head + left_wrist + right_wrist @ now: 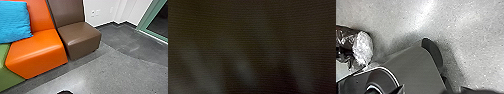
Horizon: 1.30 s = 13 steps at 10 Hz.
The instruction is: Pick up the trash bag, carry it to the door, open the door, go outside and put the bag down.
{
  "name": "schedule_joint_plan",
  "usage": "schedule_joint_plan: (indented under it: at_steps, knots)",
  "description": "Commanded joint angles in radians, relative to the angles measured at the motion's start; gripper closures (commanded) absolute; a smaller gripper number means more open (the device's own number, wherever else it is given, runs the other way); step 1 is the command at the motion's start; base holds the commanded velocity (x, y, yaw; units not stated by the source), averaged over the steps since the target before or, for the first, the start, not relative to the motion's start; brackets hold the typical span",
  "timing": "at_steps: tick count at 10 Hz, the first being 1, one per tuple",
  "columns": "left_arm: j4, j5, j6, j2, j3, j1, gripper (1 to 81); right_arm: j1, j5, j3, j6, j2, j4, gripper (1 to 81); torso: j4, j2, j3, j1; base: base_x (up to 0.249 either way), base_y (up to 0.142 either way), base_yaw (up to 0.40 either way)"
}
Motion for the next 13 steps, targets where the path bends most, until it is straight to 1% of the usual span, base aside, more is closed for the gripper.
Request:
schedule_joint_plan:
  at_steps: [1,2,3,5,6,9,11,13]
  knots:
    - [0.028,0.035,-0.005,-0.004,-0.017,-0.023,81.1,0.018,-0.056,0.008,0.002,-0.056,-0.002,1.0,0.000,0.097,0.000,-0.063,0.000,0.000,0.000]
    - [0.028,0.035,-0.005,-0.008,-0.017,-0.021,81.1,0.017,-0.056,0.004,0.002,-0.050,-0.003,1.0,0.000,0.130,0.031,-0.082,0.000,0.000,0.000]
    - [0.026,0.035,-0.004,-0.012,-0.012,-0.021,81.1,0.015,-0.056,-0.001,0.002,-0.044,-0.005,1.0,0.000,0.167,0.083,-0.105,0.000,0.000,0.000]
    - [0.025,0.043,-0.004,-0.015,0.000,-0.021,81.1,0.005,-0.056,-0.025,0.002,-0.009,-0.007,1.0,0.000,0.221,0.119,-0.134,0.000,0.000,0.000]
    - [0.025,0.043,-0.005,-0.018,0.008,-0.021,81.1,0.000,-0.056,-0.038,0.002,0.004,-0.008,1.0,0.000,0.251,0.148,-0.153,0.000,0.000,0.000]
    - [0.019,0.043,-0.004,-0.053,0.065,-0.021,81.1,-0.014,-0.056,-0.058,-0.007,0.047,-0.013,1.0,0.000,0.359,0.255,-0.222,0.000,0.000,0.000]
    - [0.012,0.043,-0.005,-0.096,0.114,-0.021,81.1,-0.014,-0.056,-0.087,-0.010,0.096,-0.013,1.0,0.000,0.430,0.326,-0.267,0.000,0.000,0.000]
    - [-0.012,0.042,-0.005,-0.171,0.206,-0.021,81.1,-0.021,-0.065,-0.124,-0.010,0.150,-0.013,1.0,0.000,0.502,0.398,-0.315,0.000,0.000,0.000]
